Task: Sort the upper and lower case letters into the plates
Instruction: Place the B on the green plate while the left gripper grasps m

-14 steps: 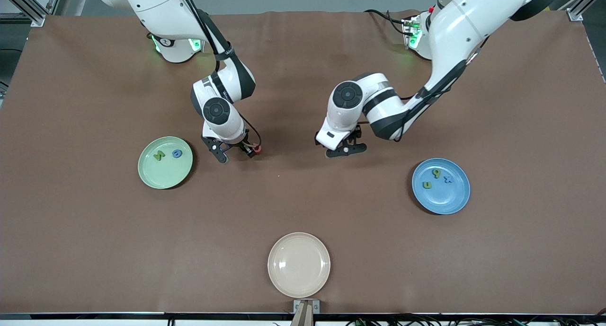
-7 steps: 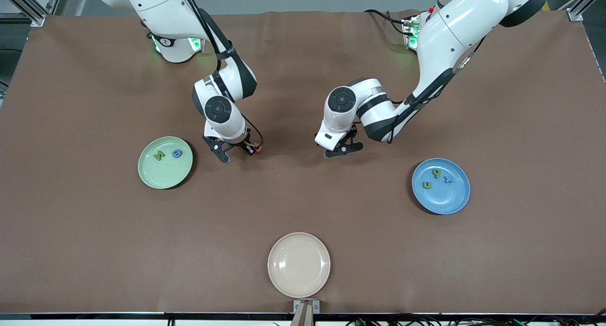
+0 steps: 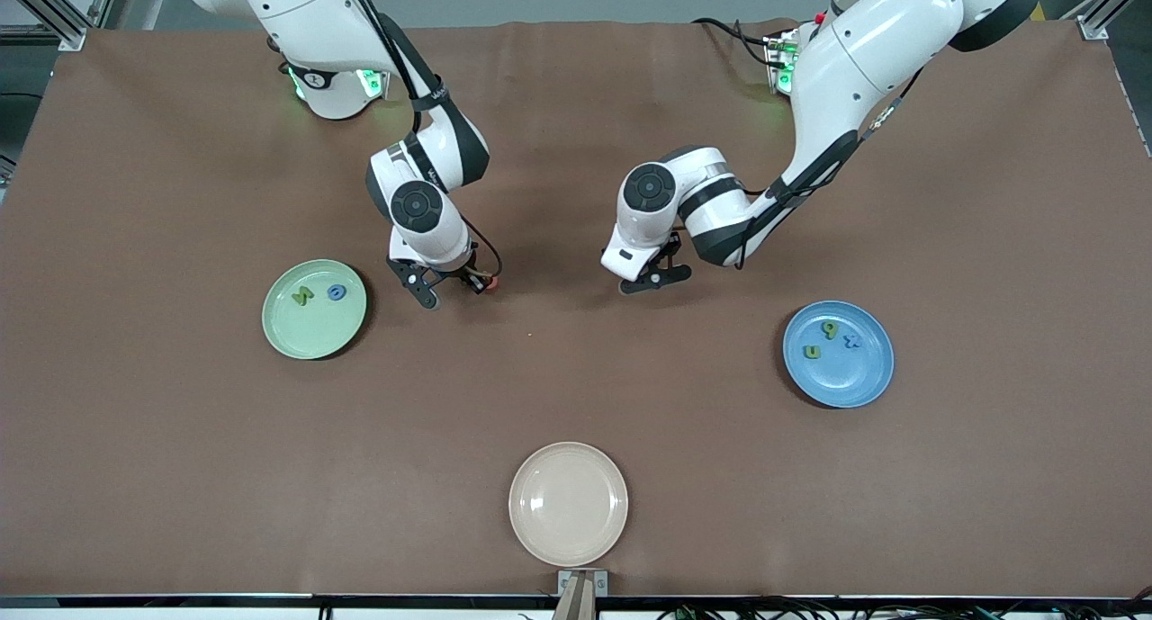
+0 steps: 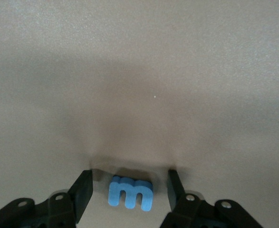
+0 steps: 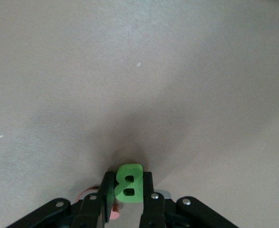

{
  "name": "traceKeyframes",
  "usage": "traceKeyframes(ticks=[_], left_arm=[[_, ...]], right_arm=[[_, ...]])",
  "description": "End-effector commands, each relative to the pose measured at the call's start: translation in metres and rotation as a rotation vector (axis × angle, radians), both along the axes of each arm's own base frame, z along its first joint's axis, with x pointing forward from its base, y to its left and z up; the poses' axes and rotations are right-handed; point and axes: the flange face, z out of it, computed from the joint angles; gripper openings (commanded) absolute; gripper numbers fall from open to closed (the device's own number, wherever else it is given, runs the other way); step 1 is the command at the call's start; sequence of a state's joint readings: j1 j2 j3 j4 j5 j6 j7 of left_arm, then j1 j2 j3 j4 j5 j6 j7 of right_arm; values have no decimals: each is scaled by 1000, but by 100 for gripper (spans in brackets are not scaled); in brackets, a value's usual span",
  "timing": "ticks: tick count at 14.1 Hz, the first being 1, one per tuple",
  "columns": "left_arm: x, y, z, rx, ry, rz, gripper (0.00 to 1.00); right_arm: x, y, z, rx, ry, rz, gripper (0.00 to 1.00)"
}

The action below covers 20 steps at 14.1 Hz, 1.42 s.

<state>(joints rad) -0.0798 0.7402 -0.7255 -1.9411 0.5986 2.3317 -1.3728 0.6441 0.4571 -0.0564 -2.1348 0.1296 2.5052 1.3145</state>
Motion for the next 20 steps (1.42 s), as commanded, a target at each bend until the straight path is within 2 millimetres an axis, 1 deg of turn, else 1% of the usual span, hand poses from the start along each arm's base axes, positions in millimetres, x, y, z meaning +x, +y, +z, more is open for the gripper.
traceKeyframes(ticks=[1, 3, 5, 6, 9, 11, 12, 13, 14, 15, 16, 17, 19, 20], left_arm=[[-8, 0, 2, 6, 3, 17, 64], [-12, -4, 2, 8, 2, 27, 61], [-14, -7, 2, 8, 1, 27, 54], [-15, -8, 2, 8, 1, 24, 52], [-17, -7, -1, 10, 7, 23, 43], [-18, -6, -3, 14, 10, 22, 33], [-19, -6, -3, 16, 12, 21, 27], [-18, -5, -2, 18, 10, 22, 24], [-13, -2, 1, 19, 3, 29, 24], [-11, -1, 5, 17, -6, 31, 24], [-3, 4, 13, 18, -24, 33, 24], [6, 9, 26, 21, -47, 42, 24], [32, 35, 53, 50, -84, 40, 24], [46, 50, 66, 59, -95, 34, 24]], right_arm=[[20, -16, 12, 14, -23, 41, 1], [37, -38, 26, 31, -36, 78, 1], [49, -61, 42, 45, -39, 141, 2], [54, -76, 51, 48, -25, 173, 1], [68, -134, 78, 72, -2, 277, 2], [75, -169, 85, 83, 9, 309, 2], [74, -185, 82, 89, 15, 335, 2], [75, -205, 79, 93, 15, 359, 2], [77, -223, 76, 99, 16, 368, 2], [73, -234, 70, 102, 25, 378, 2], [71, -242, 67, 103, 21, 394, 2], [70, -253, 64, 107, 22, 403, 2], [73, -279, 61, 114, 17, 426, 2], [74, -288, 59, 113, 2, 443, 2]])
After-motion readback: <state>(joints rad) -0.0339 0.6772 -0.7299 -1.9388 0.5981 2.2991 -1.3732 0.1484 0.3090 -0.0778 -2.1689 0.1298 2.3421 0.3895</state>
